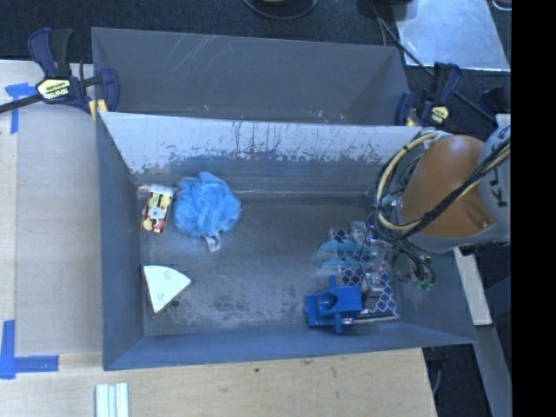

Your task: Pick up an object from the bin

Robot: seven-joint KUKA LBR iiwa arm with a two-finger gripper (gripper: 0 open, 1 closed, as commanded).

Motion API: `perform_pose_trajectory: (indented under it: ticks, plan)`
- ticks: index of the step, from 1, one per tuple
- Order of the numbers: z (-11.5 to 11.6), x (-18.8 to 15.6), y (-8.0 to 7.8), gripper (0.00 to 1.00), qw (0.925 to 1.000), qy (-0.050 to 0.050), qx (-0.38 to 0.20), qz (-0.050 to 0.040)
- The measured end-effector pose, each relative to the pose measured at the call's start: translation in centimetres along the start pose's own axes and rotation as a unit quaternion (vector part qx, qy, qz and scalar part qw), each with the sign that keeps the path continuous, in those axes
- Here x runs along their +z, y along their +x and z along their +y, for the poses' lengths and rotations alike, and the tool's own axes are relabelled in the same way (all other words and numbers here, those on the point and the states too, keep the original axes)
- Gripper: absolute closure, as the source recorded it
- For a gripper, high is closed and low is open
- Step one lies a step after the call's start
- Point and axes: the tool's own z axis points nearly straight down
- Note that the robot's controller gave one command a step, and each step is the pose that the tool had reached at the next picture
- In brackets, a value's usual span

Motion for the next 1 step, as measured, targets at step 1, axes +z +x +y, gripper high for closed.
perform_pose_trajectory:
  ticks: [1]
  plan:
    - [-0.23, 0.52, -2.07, 0.0, 0.9947, 0.002, -0.103, -0.0057]
